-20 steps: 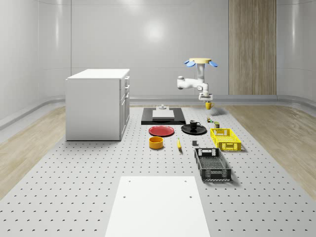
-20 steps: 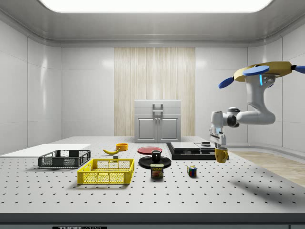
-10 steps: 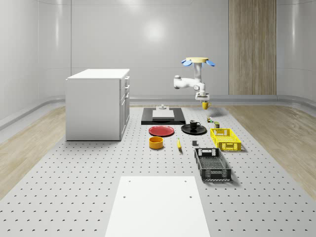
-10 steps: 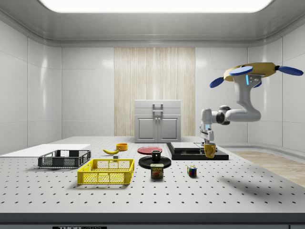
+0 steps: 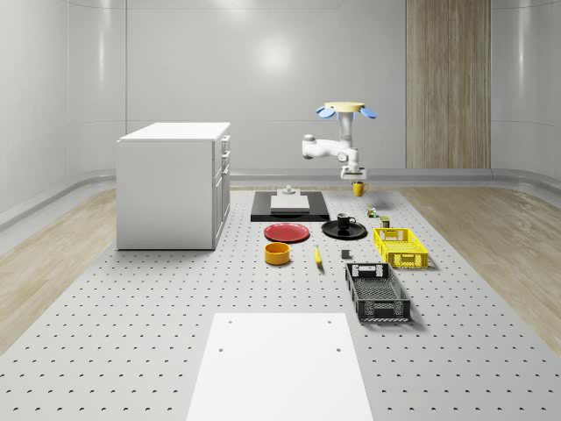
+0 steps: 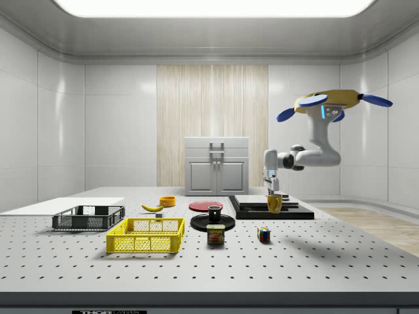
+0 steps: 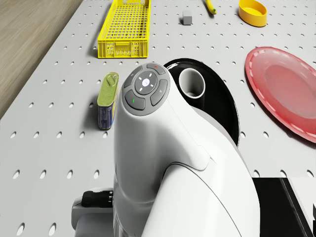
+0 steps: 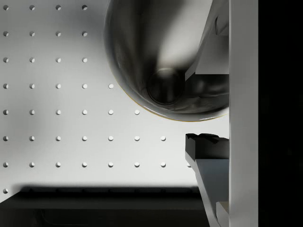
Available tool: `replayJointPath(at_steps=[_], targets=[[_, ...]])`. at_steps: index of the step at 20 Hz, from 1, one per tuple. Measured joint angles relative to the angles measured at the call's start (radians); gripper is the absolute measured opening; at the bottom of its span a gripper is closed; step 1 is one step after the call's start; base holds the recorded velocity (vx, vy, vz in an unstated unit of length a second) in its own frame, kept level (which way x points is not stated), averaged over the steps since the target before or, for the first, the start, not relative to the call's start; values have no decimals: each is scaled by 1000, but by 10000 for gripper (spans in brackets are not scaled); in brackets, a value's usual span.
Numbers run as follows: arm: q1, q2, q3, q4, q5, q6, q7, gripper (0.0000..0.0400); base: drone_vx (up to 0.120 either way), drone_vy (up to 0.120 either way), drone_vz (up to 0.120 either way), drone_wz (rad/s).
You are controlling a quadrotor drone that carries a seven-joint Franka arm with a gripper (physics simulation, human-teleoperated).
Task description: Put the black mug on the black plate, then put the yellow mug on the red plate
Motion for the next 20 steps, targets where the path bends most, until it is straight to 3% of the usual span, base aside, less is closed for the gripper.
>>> replayJointPath(at_steps=[20], targets=[[0,-7,1,0,3,7,0,110,120,-120,0,0]])
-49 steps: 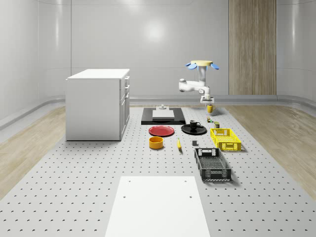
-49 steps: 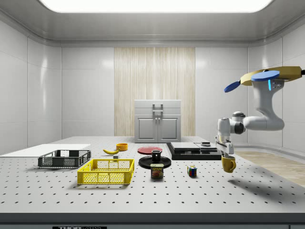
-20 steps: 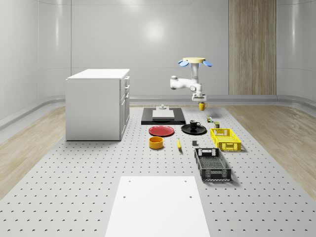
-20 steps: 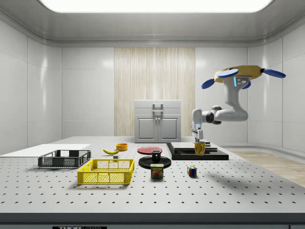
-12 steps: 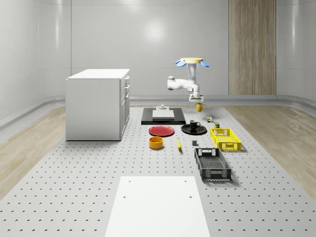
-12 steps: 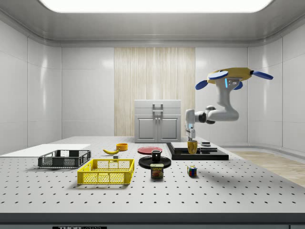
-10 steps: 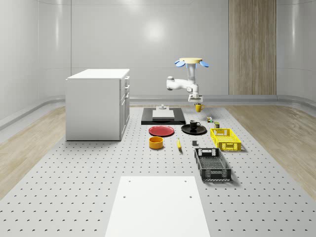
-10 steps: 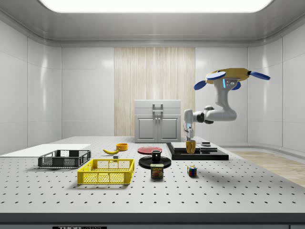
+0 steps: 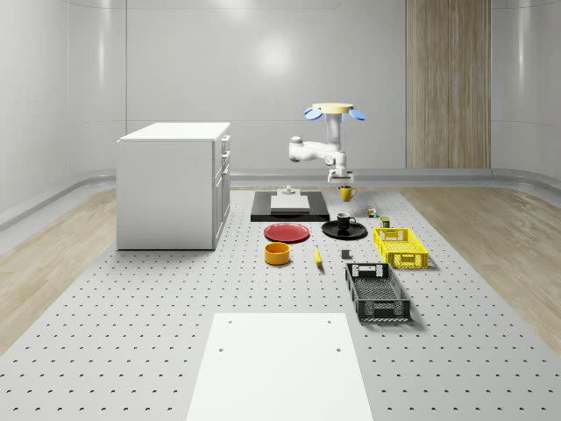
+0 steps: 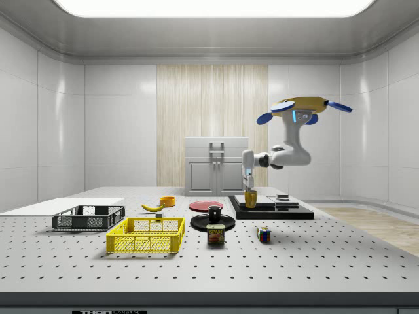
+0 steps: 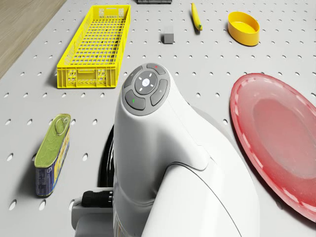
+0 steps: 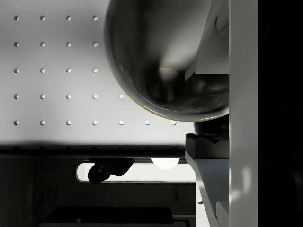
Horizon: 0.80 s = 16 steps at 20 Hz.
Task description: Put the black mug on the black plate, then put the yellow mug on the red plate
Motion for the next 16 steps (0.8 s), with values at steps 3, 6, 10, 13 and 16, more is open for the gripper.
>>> replayJointPath(at_steps=[3,6,10,13,16], targets=[[0,-1,0,0,0,1,0,110,120,-120,0,0],[0,-1,0,0,1,1,0,110,120,-120,0,0],[0,-2,0,0,1,2,0,110,120,-120,0,0],[0,-3,0,0,1,2,0,110,120,-120,0,0],[0,-3,0,0,1,3,0,110,120,-120,0,0]])
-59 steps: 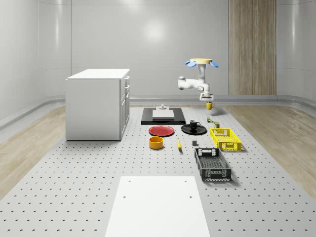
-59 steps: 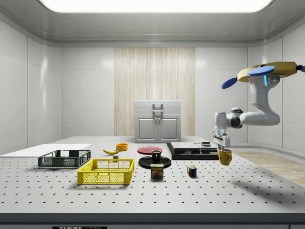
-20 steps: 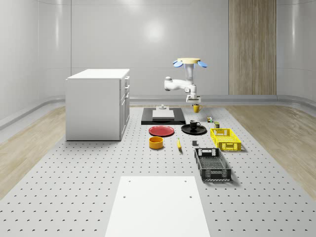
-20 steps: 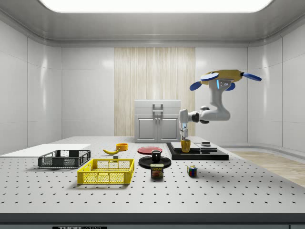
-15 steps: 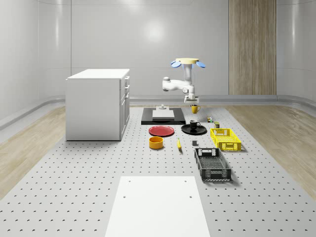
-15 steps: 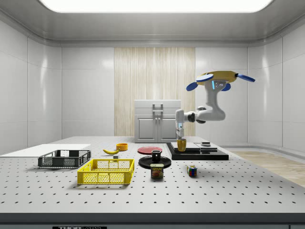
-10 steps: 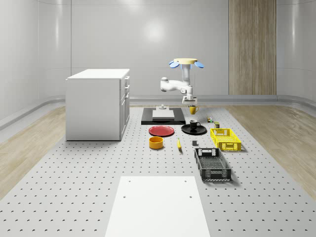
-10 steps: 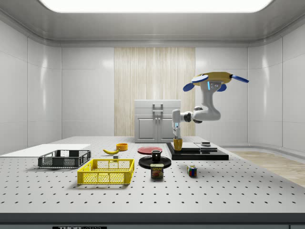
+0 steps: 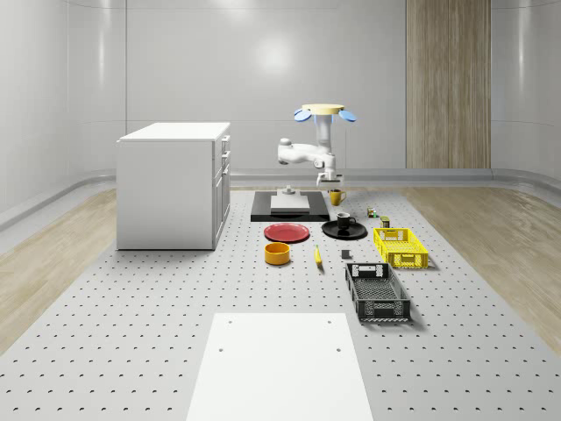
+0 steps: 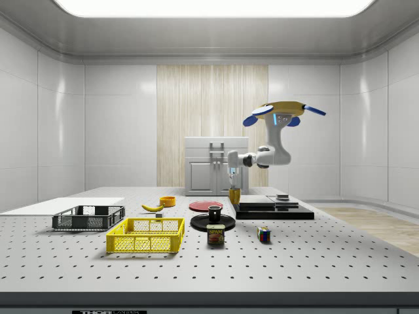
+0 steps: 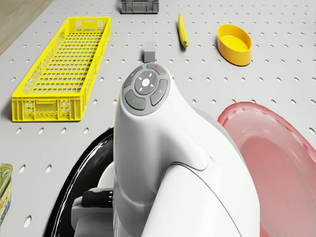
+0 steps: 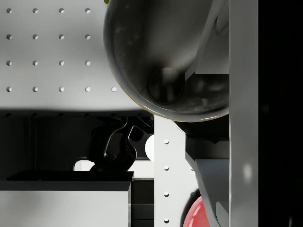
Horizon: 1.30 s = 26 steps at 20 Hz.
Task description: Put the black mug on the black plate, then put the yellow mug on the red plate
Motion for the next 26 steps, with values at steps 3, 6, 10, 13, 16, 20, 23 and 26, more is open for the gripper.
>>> replayJointPath(at_steps=[3,6,10,13,16,20,23,26], targets=[[0,0,0,0,0,0,0,110,120,-120,0,0],[0,-1,0,0,0,1,0,110,120,-120,0,0],[0,-1,0,0,0,1,0,110,120,-120,0,0],[0,-2,0,0,1,1,0,110,120,-120,0,0],[0,-2,0,0,1,2,0,110,120,-120,0,0],[0,-2,0,0,1,2,0,110,120,-120,0,0],[0,-2,0,0,1,2,0,110,120,-120,0,0],[0,-3,0,0,1,2,0,110,120,-120,0,0]])
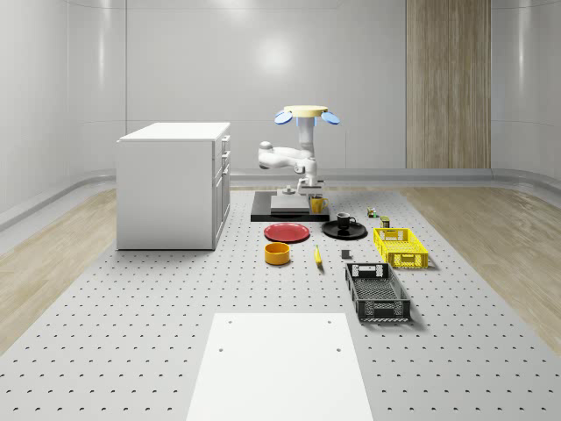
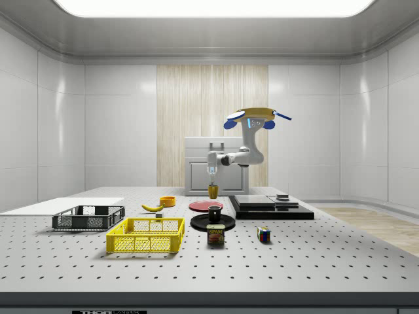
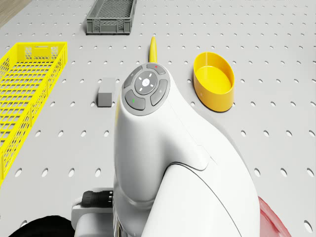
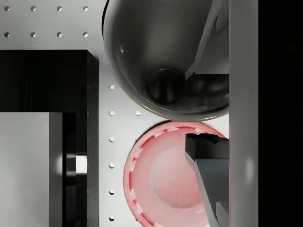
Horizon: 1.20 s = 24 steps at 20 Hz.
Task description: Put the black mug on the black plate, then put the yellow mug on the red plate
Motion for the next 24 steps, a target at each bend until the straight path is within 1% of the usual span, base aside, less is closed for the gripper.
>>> replayJointPath(at_steps=[4,12,13,17,21,24], targets=[[0,0,0,0,0,0,0,110,120,-120,0,0],[0,-1,0,0,0,1,0,110,5,-120,0,0],[0,-1,0,0,0,1,0,110,40,-120,0,0],[0,-1,0,0,0,1,0,110,120,-120,0,0],[0,-1,0,0,0,1,0,110,0,-120,0,0],[0,-1,0,0,0,1,0,110,0,-120,-120,0]])
